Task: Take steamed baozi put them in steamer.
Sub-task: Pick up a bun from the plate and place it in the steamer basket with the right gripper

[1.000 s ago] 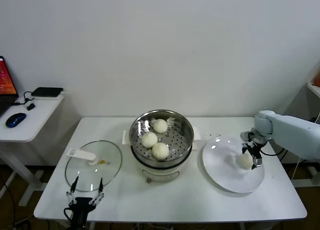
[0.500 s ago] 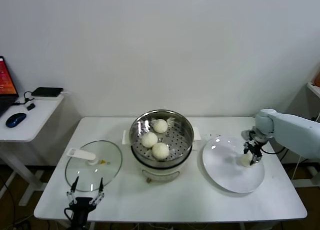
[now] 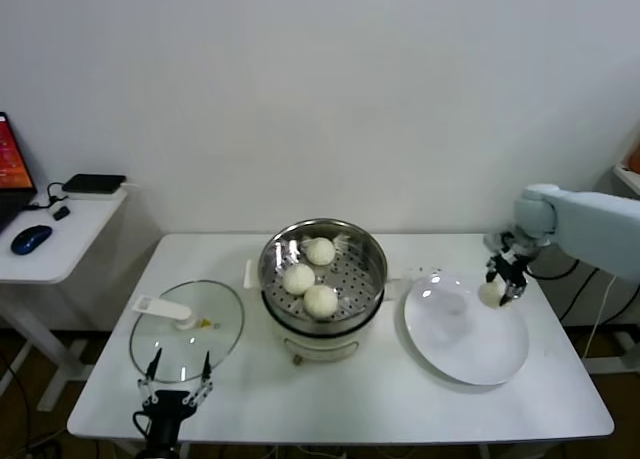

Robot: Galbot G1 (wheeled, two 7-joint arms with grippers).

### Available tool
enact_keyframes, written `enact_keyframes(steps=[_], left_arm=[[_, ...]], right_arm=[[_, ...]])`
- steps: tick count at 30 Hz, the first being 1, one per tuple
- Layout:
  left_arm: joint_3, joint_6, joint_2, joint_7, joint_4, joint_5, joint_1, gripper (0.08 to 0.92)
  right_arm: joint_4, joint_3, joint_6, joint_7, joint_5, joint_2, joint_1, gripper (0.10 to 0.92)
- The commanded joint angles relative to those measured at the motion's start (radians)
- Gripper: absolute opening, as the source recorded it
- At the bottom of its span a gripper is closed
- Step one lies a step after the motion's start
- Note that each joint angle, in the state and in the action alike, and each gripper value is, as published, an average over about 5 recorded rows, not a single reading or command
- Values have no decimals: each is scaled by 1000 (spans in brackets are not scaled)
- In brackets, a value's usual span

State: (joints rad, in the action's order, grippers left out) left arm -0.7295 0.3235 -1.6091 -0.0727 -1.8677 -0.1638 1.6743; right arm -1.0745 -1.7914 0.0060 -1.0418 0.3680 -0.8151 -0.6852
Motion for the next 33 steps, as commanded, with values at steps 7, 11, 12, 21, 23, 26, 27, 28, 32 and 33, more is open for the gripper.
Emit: enact_keyframes(steps=[7,11,12,21,23,26,27,28,32,33], left_arm=[[17,-8,8,0,-35,-1,0,823],[17,-10,11,1,-39,-1,1,823],[16,-11,11,1,-40,-1,0,823],[3,-16,11,-3,-46,7,-2,823],[-1,-16,11,-4,-45,9,-2,823],[-7,-16,10,-5,-40,11,-3,823],[-9,-16,10,-5,-37,11,-3,823],[-11,-15,10,-5,-34,11,-3,823],[-16,-13,8,-4,-24,12,-5,823],[-18,-13,8,-3,-22,12,-6,823]], right_arm=[[-399,-241,-187,35,546,-183,-596,594],[-403,-141,-245,75,613,-255,-555,594],[-400,-120,-255,84,619,-272,-539,594],[-293,-11,-296,145,561,-399,-303,606],[-252,4,-296,151,522,-414,-242,612],[-188,18,-293,152,465,-427,-169,624],[-170,20,-289,150,448,-430,-151,628],[-151,21,-285,147,431,-434,-131,631],[-102,31,-272,142,372,-452,-64,644],[-94,34,-271,142,362,-456,-54,648]])
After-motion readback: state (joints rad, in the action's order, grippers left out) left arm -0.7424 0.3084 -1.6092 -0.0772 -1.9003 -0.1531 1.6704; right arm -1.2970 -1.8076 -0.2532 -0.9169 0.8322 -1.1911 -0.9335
